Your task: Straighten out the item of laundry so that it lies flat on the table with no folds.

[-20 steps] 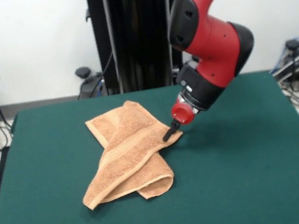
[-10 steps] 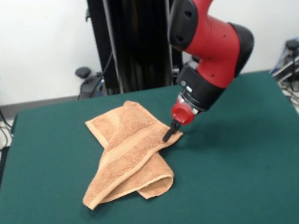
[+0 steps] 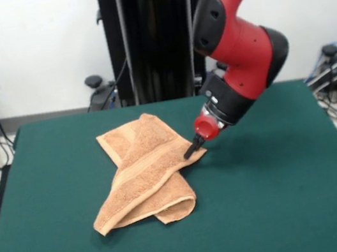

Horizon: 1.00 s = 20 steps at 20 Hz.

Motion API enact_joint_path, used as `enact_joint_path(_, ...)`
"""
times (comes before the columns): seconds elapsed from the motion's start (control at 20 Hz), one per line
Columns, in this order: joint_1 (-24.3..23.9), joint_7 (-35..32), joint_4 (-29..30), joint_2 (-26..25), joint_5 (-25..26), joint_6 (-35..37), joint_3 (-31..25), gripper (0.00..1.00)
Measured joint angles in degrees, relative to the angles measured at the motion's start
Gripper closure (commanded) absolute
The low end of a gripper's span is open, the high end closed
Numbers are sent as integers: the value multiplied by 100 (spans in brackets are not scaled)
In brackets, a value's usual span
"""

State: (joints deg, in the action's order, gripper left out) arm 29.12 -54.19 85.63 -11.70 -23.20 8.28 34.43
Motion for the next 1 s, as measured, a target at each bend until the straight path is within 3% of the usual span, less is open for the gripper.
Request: enact_joint_path(1.0, 256, 0, 37, -188, -456, -2, 184, 0)
